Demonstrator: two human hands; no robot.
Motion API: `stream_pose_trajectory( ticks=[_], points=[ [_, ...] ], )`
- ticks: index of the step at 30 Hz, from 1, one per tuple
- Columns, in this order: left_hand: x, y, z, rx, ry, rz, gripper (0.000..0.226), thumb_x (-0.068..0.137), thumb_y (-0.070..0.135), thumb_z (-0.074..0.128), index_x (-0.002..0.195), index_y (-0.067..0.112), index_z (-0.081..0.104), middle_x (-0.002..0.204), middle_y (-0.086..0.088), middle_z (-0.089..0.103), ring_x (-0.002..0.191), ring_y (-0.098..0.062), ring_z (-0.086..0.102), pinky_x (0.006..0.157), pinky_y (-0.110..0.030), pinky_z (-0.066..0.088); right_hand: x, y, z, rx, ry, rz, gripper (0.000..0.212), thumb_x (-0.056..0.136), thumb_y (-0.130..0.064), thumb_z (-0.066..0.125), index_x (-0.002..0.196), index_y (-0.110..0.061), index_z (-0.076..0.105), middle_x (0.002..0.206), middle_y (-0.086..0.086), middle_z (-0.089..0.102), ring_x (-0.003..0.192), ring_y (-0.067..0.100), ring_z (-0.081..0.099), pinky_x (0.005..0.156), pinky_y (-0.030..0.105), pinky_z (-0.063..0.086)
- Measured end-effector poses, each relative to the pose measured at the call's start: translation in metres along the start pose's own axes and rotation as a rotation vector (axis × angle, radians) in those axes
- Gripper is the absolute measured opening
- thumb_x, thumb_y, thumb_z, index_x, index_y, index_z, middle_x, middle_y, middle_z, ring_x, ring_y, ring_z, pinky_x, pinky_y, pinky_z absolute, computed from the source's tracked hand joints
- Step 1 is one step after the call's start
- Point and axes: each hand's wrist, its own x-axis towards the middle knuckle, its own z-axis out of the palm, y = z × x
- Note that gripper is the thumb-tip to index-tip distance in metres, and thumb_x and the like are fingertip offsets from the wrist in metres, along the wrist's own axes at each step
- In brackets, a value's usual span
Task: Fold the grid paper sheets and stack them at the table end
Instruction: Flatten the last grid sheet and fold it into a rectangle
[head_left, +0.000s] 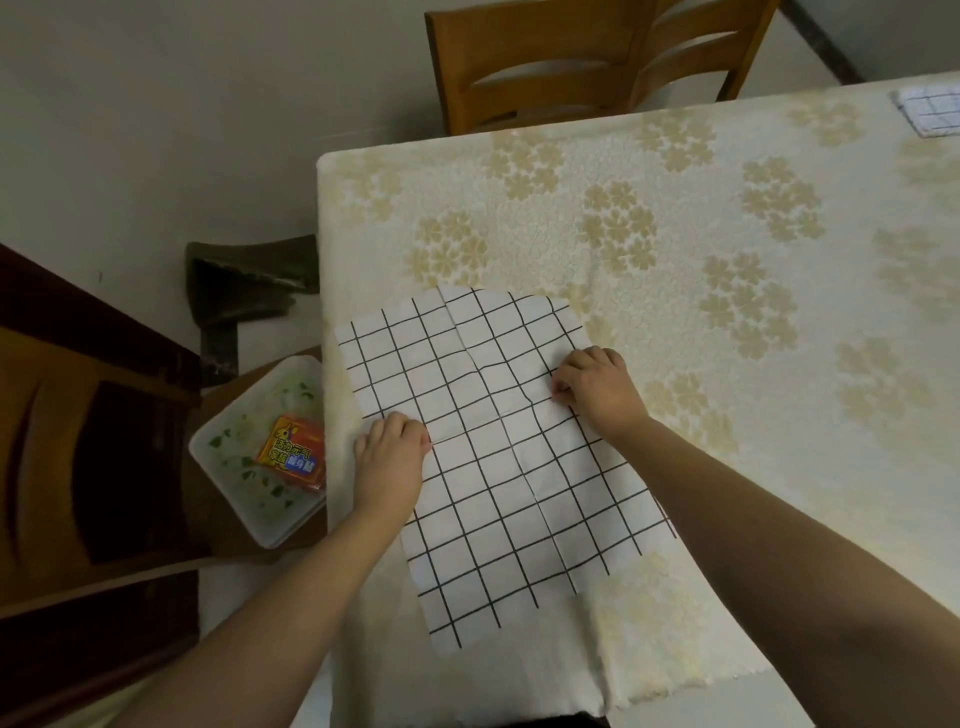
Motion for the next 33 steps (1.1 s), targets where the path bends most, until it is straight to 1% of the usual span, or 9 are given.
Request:
stream_pose_trajectory(
  ticks=[8, 13, 16, 19, 22, 24, 27, 31, 33],
  points=[
    [0.001, -0.007, -0.032, 0.042, 0.146, 0.152, 0.008, 0.086, 0.02, 0.067, 0.088, 0.02, 0.059, 0.089, 0.003, 0.056, 0.082, -0.021, 0.052, 0.072, -0.037, 0.04, -0.002, -0.003, -0.008, -0.004, 0.113, -0.084, 0.007, 0.081, -0.011, 0.072, 0.085, -0.013, 0.067, 0.09, 0.003, 0.065, 0.093, 0.03, 0.059, 0.089, 0.041, 0.04],
    [0.012, -0.011, -0.062, -0.014, 0.164, 0.261, 0.004, 0.091, 0.015, 0.054, 0.092, 0.02, 0.055, 0.086, 0.006, 0.059, 0.081, -0.019, 0.054, 0.075, -0.034, 0.035, -0.015, -0.005, -0.037, 0.038, 0.22, -0.129, 0.006, 0.088, -0.014, 0.068, 0.087, -0.013, 0.062, 0.081, 0.0, 0.067, 0.079, 0.025, 0.062, 0.082, 0.037, 0.042],
    [0.024, -0.01, -0.085, -0.02, 0.211, 0.363, 0.019, 0.093, 0.024, 0.041, 0.095, 0.016, 0.058, 0.084, 0.0, 0.064, 0.076, -0.025, 0.059, 0.071, -0.034, 0.041, -0.021, -0.008, -0.057, 0.012, 0.288, -0.145, 0.007, 0.089, -0.012, 0.068, 0.095, -0.012, 0.065, 0.082, 0.002, 0.07, 0.074, 0.027, 0.065, 0.077, 0.038, 0.046],
    [0.036, -0.01, -0.11, 0.001, 0.27, 0.465, 0.017, 0.089, 0.011, 0.06, 0.106, 0.011, 0.064, 0.09, -0.008, 0.069, 0.08, -0.029, 0.064, 0.074, -0.037, 0.049, -0.03, -0.012, -0.076, -0.084, 0.312, -0.154, 0.022, 0.09, -0.011, 0.066, 0.112, -0.011, 0.065, 0.093, 0.005, 0.072, 0.082, 0.028, 0.066, 0.079, 0.038, 0.048],
    [0.05, -0.013, -0.134, 0.035, 0.315, 0.582, 0.033, 0.077, -0.004, 0.072, 0.109, 0.005, 0.067, 0.09, -0.013, 0.069, 0.081, -0.032, 0.066, 0.074, -0.038, 0.05, -0.04, -0.021, -0.095, -0.156, 0.32, -0.132, 0.038, 0.086, 0.001, 0.066, 0.121, -0.012, 0.063, 0.097, 0.006, 0.07, 0.086, 0.029, 0.064, 0.08, 0.038, 0.046],
    [0.056, -0.012, -0.154, 0.061, 0.318, 0.603, 0.045, 0.072, -0.012, 0.071, 0.113, 0.006, 0.066, 0.097, -0.012, 0.068, 0.087, -0.032, 0.065, 0.079, -0.039, 0.048, -0.045, -0.028, -0.107, -0.182, 0.352, -0.104, 0.043, 0.081, 0.006, 0.067, 0.121, -0.01, 0.063, 0.097, 0.008, 0.068, 0.086, 0.03, 0.063, 0.077, 0.037, 0.046],
    [0.058, -0.01, -0.187, 0.053, 0.359, 0.596, 0.049, 0.073, -0.015, 0.063, 0.117, 0.007, 0.064, 0.105, -0.012, 0.065, 0.097, -0.033, 0.06, 0.086, -0.041, 0.041, -0.053, -0.043, -0.126, -0.206, 0.438, -0.069, 0.037, 0.081, 0.004, 0.069, 0.116, -0.007, 0.066, 0.094, 0.011, 0.067, 0.082, 0.032, 0.06, 0.072, 0.037, 0.046],
    [0.049, -0.009, -0.214, -0.001, 0.431, 0.584, 0.035, 0.08, -0.003, 0.065, 0.113, 0.008, 0.066, 0.109, -0.011, 0.064, 0.101, -0.032, 0.058, 0.091, -0.044, 0.04, -0.073, -0.066, -0.146, -0.24, 0.573, -0.026, 0.011, 0.088, -0.007, 0.068, 0.099, -0.008, 0.07, 0.084, 0.01, 0.067, 0.071, 0.031, 0.057, 0.061, 0.039, 0.045],
    [0.041, -0.015, -0.217, -0.026, 0.485, 0.588, 0.029, 0.083, 0.002, 0.067, 0.11, 0.01, 0.068, 0.106, -0.008, 0.066, 0.099, -0.03, 0.059, 0.089, -0.043, 0.041, -0.089, -0.077, -0.152, -0.263, 0.615, -0.018, 0.008, 0.09, -0.011, 0.067, 0.096, -0.008, 0.069, 0.082, 0.009, 0.066, 0.07, 0.03, 0.056, 0.06, 0.038, 0.044]
  ],
)
